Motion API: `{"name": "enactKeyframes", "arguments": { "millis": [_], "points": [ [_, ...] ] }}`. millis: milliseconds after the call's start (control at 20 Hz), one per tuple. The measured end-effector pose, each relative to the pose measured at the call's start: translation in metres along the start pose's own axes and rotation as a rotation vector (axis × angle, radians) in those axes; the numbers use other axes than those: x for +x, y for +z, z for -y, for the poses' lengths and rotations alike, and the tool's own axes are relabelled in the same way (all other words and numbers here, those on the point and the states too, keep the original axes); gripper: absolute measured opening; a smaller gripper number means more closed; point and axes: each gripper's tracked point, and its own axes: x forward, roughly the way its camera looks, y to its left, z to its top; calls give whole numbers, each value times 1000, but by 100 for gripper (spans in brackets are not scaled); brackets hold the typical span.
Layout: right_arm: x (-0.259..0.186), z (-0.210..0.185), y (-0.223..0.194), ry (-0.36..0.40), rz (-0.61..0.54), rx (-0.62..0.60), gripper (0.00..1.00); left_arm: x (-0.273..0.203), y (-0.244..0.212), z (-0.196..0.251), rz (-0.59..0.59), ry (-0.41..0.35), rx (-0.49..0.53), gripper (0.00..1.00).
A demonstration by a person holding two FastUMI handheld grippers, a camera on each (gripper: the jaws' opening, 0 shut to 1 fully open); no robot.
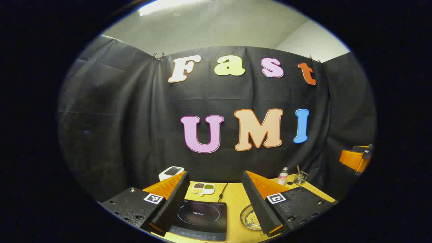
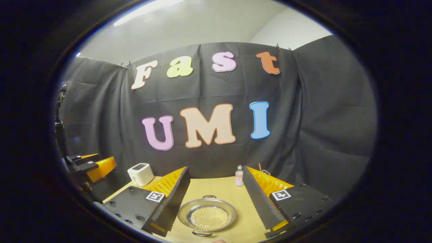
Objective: First push the handle of the pot to place it horizontally, then grasp the pot with both hands and set it on the induction cooktop.
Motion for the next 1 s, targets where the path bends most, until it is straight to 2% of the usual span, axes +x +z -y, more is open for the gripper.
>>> {"name": "enactKeyframes", "arguments": {
  "millis": [450,500,750,800,900,950,1000],
  "points": [
    [3,27,16,-82,-9,-26,94,21,-13,33,-61,-108,-31,93],
    [3,29,17,-86,-6,-29,94,22,-15,36,-69,-114,-36,95],
    [1,42,19,-109,1,-26,94,24,-21,43,-95,-121,-49,92],
    [2,43,20,-110,3,-24,94,25,-23,43,-98,-120,-52,96],
    [5,47,21,-115,6,-32,94,26,-26,43,-108,-116,-59,92],
    [4,49,21,-116,5,-34,94,25,-27,43,-111,-113,-61,96],
    [3,49,21,-115,4,-33,94,24,-28,43,-114,-109,-63,93]
  ]
}}
